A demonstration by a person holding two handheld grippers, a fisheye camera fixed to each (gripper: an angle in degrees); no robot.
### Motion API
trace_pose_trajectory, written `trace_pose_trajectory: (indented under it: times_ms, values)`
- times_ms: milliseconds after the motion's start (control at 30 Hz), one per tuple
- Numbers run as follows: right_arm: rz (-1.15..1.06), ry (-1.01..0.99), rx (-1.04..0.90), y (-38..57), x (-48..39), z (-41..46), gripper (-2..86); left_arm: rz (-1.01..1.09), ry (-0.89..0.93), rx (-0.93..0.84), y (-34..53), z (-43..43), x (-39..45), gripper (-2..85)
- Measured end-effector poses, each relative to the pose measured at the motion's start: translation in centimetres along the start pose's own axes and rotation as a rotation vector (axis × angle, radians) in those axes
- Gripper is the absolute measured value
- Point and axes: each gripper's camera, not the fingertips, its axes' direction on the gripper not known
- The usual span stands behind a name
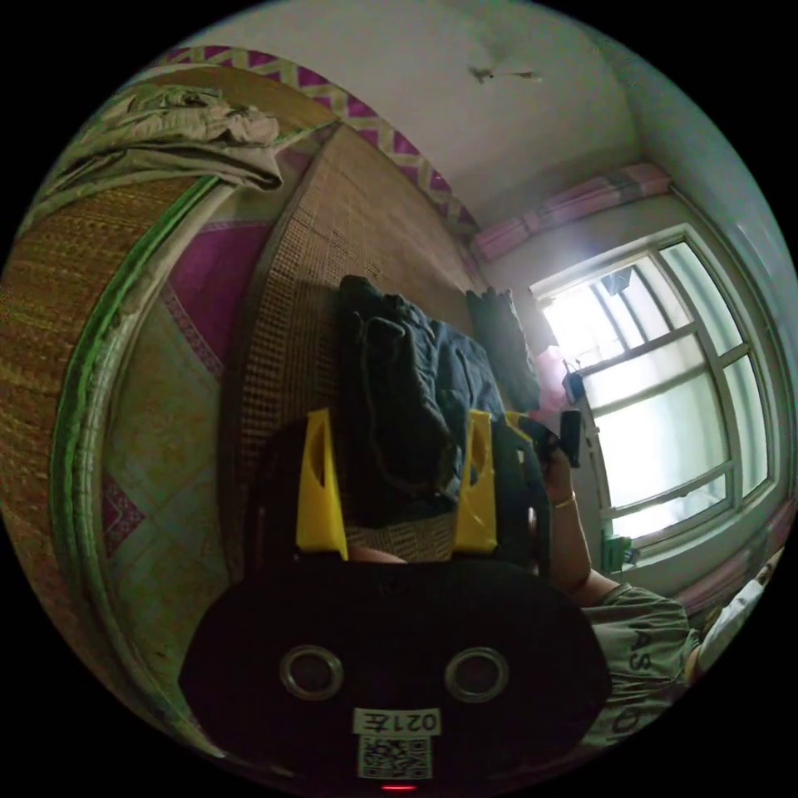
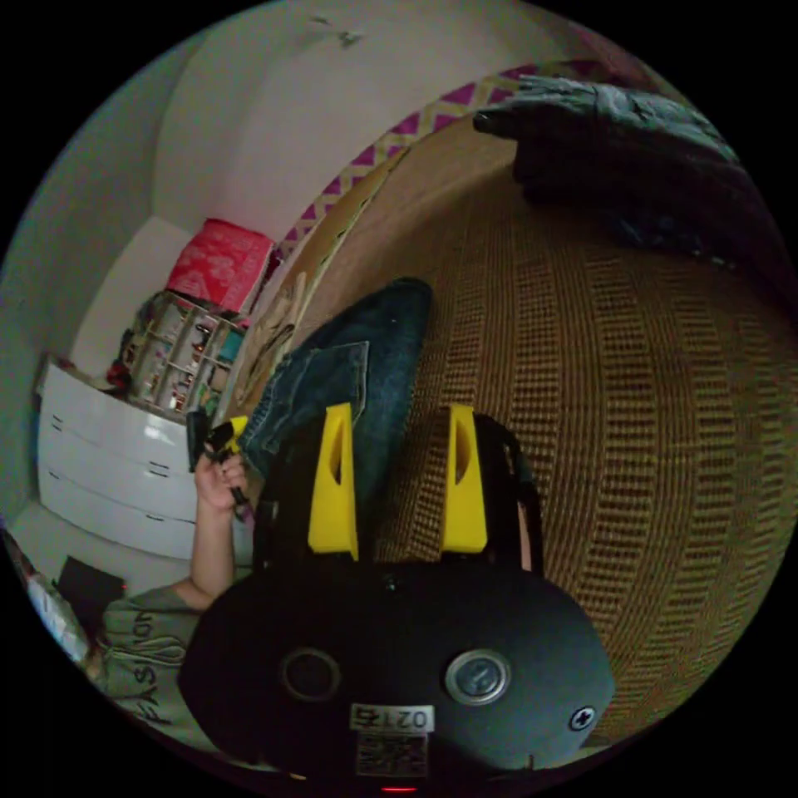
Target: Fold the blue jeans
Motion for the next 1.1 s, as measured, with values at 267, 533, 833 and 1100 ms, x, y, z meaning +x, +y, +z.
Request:
trace_pose_trajectory:
  times_ms: [267, 533, 833, 1100]
  values:
    - [0.062, -0.227, -0.135, -4.4, 3.8, 3.7, 8.6, -0.028, 0.001, -0.087, -2.2, -1.1, -2.7, 8.0]
    - [-0.126, -0.210, -0.158, -8.4, -2.7, 1.0, 6.2, 0.026, 0.110, -0.005, -3.2, -7.8, -3.5, 6.5]
    - [-0.485, -0.257, -0.210, -22.6, -25.1, 11.6, 6.2, 0.035, -0.072, 0.345, -8.2, -28.2, -5.9, 6.4]
    - [-0.553, 0.014, -0.152, -30.0, -38.4, 26.2, 8.4, -0.180, -0.263, 0.477, -12.0, -34.4, -14.5, 13.9]
